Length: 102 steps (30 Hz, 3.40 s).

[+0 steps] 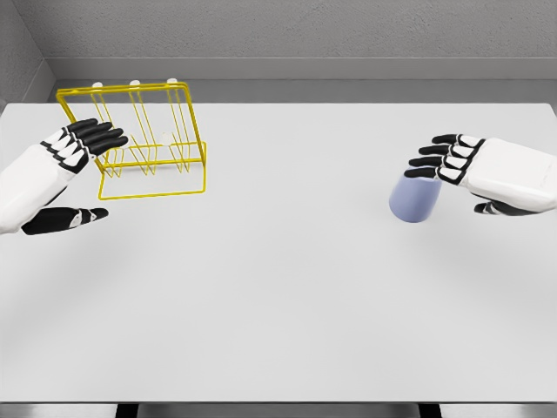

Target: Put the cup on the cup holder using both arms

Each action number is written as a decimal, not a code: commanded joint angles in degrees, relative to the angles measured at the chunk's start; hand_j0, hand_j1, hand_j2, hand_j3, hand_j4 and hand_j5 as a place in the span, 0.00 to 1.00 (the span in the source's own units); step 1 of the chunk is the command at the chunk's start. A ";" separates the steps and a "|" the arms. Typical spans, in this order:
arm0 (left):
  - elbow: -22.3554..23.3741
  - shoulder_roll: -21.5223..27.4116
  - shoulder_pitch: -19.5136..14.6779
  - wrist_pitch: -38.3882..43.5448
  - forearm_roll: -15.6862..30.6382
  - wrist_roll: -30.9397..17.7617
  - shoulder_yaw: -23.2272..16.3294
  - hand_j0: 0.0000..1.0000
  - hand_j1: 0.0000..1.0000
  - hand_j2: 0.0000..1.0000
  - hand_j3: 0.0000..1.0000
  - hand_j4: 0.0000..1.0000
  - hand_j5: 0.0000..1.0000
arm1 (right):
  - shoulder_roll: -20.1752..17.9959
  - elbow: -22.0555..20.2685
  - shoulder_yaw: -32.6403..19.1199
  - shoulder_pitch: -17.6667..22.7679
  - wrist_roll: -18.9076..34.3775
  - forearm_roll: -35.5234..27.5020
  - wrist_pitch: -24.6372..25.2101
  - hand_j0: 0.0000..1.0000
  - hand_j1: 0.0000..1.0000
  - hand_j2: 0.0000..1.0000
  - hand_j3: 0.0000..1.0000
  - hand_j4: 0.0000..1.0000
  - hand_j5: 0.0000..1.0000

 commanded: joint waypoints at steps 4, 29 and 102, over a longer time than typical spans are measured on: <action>0.15 0.14 0.00 -0.01 0.65 0.04 0.10 1.00 1.00 1.00 1.00 1.00 1.00 | -0.34 -0.10 -0.01 0.00 -0.53 -0.97 0.05 1.00 1.00 1.00 1.00 1.00 1.00; 0.68 -1.62 -7.03 -0.01 15.24 0.65 -21.61 1.00 1.00 1.00 1.00 1.00 1.00 | 17.50 23.63 16.96 -31.20 26.74 5.27 0.05 1.00 1.00 1.00 1.00 1.00 1.00; 14.22 -13.75 -16.52 26.29 57.51 -14.99 -34.88 1.00 1.00 1.00 1.00 1.00 1.00 | 20.40 14.49 24.34 -32.70 26.74 11.16 0.05 0.64 0.64 0.64 0.64 0.64 0.64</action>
